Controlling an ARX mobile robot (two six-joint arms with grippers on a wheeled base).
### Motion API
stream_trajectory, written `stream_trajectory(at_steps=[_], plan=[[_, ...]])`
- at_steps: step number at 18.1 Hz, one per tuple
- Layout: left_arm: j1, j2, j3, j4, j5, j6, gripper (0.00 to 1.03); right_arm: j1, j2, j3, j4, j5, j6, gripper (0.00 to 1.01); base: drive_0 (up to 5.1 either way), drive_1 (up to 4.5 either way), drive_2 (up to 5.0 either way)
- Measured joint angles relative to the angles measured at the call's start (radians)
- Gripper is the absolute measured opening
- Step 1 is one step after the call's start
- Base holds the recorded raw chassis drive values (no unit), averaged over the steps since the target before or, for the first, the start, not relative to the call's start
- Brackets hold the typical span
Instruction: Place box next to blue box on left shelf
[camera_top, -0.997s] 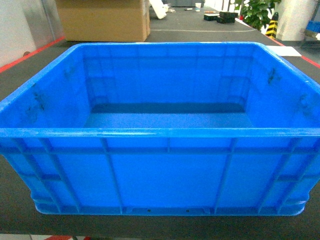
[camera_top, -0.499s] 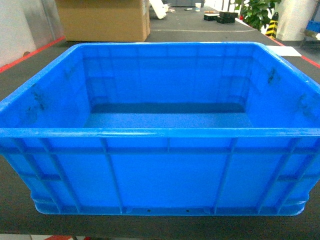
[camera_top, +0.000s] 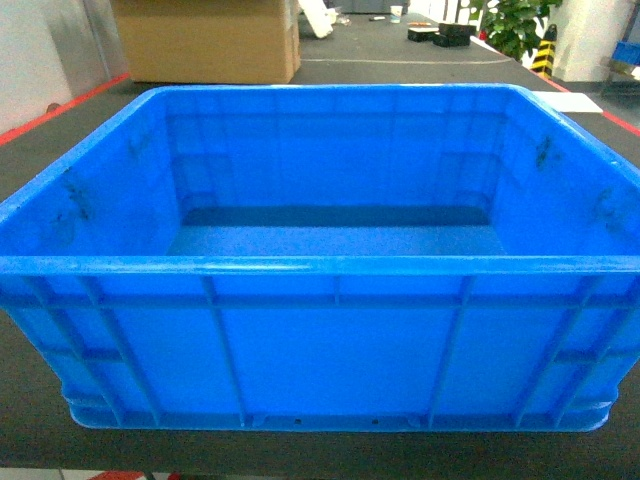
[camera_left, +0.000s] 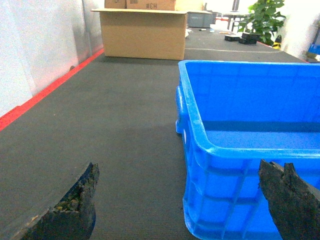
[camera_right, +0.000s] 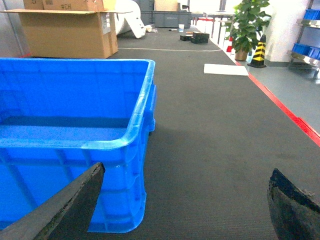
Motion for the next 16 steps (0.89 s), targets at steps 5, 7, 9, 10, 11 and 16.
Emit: stream_trajectory(at_steps=[5,7,9,10,11,16], plan=[[0.000,0.000,0.000,0.000,0.000,0.000,0.98,0.000,0.000,0.000,0.000,0.000,0.000,0.98,0.0,0.00,0.0],[0.000,0.000,0.000,0.000,0.000,0.000,0.98,0.000,0.000,0.000,0.000,0.000,0.000,0.98,0.0,0.00,0.0],[0.000,0.000,0.000,0.000,0.000,0.000,0.98,0.000,0.000,0.000,0.000,0.000,0.000,0.98,0.0,0.00,0.0],[0.000,0.000,0.000,0.000,0.000,0.000,0.98,0.000,0.000,0.000,0.000,0.000,0.000,0.98,0.0,0.00,0.0],[0.000,0.000,0.000,0.000,0.000,0.000,0.98,0.000,0.000,0.000,0.000,0.000,0.000,0.98,0.0,0.00,0.0],[0.000,0.000,0.000,0.000,0.000,0.000,0.98,0.000,0.000,0.000,0.000,0.000,0.000,0.98,0.0,0.00,0.0]])
